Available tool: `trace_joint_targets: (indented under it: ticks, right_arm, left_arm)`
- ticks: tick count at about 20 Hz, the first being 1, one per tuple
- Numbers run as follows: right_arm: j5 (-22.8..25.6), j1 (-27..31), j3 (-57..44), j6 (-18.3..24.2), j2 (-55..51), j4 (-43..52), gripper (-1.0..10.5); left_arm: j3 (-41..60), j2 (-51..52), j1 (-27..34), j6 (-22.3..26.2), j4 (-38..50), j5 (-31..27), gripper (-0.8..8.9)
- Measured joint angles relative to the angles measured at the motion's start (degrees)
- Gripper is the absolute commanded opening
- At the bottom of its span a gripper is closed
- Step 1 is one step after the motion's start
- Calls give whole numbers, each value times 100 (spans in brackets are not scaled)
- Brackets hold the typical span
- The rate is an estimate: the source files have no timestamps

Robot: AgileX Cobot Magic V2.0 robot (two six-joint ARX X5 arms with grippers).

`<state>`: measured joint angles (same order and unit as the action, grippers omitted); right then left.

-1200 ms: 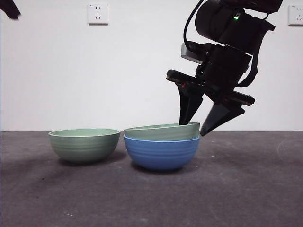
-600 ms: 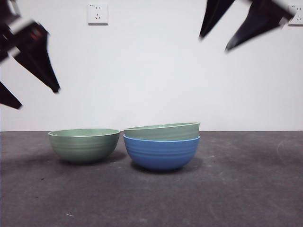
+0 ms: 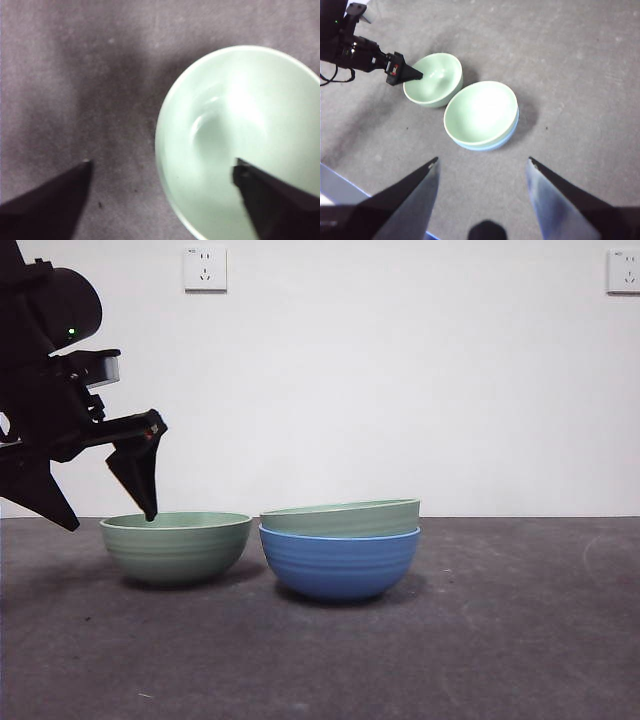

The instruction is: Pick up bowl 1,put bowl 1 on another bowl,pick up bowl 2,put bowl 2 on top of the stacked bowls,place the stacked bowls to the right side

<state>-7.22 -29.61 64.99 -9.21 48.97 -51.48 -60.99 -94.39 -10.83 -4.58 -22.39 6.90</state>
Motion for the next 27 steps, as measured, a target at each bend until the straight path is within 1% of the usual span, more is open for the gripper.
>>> trace_joint_targets:
  ticks: [1, 4, 5, 8, 9, 16, 18, 21, 23, 25, 27]
  right_arm:
    - [2, 0, 0, 0, -22, -15, 288]
    - [2, 0, 0, -2, -35, -17, 288]
    - [2, 0, 0, -2, -35, -15, 288]
    - [0, 0, 0, -4, -35, -17, 288]
    - [0, 0, 0, -4, -37, -17, 288]
    - [-2, 0, 0, -4, -94, -20, 287]
    - [-2, 0, 0, -4, -94, -22, 288]
    - [-2, 0, 0, -4, -94, -33, 288]
    - [-2, 0, 0, -4, -94, -33, 288]
    - [-2, 0, 0, -2, -94, -33, 288]
    - [-2, 0, 0, -4, -94, -35, 288]
  left_arm:
    - [0, 0, -2, 0, -2, -17, 217]
    - [0, 0, -2, 0, -7, -22, 80]
    - [0, 0, -2, 0, -35, -22, 53]
    - [0, 0, -13, 2, -129, -22, 38]
    - [0, 0, -13, 0, -133, -20, -6]
    - [-4, 0, -15, -15, -140, -15, -8]
    - [-92, 0, -15, -15, -269, 24, -8]
    - [-581, 85, -33, -13, -796, 33, -8]
    - [-1132, 234, -140, 4, -1272, 94, -8]
    - [-1729, 304, -330, 61, -1757, 321, -7]
    - [-2083, 313, -627, 94, -2006, 334, -8]
